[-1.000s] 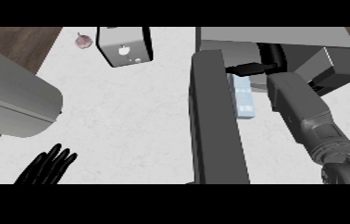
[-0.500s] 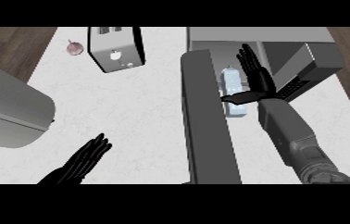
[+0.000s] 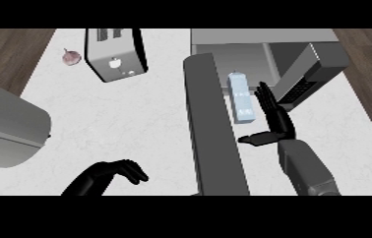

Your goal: Pick up the milk, place it into the microwave and close the microwave

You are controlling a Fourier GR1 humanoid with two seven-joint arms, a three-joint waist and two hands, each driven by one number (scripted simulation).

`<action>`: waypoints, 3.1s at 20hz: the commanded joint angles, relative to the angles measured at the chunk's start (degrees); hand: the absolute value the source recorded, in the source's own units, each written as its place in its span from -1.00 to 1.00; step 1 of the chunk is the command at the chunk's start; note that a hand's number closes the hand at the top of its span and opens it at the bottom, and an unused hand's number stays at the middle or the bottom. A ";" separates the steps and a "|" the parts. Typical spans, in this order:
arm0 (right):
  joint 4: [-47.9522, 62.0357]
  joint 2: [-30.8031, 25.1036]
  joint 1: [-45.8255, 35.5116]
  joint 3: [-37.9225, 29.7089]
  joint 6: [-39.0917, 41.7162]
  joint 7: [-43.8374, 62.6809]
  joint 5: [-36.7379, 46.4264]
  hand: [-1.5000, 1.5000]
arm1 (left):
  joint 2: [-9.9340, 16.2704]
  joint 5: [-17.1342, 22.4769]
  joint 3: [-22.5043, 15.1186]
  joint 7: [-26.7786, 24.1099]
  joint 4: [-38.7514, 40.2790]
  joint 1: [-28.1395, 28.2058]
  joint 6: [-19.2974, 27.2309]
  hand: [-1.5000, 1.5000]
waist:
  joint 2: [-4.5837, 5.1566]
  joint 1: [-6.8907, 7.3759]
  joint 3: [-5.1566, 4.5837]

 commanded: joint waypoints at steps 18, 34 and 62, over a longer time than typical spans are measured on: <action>-38.51 -10.17 39.83 1.98 18.33 0.41 -12.78 -1.00 | -1.19 -14.96 -14.24 -8.55 25.79 -20.48 17.14 1.00 | 0.36 -0.97 -0.10; -68.00 -15.03 49.32 7.47 27.74 15.42 -30.66 -1.00 | -1.17 5.24 -43.16 -2.35 37.98 -34.87 41.99 1.00 | 0.93 -4.03 -0.14; -90.12 -19.62 47.12 12.75 22.80 35.62 -45.40 -1.00 | -1.18 29.05 -43.96 -3.32 49.06 -62.60 72.46 1.00 | 3.21 -11.37 -0.25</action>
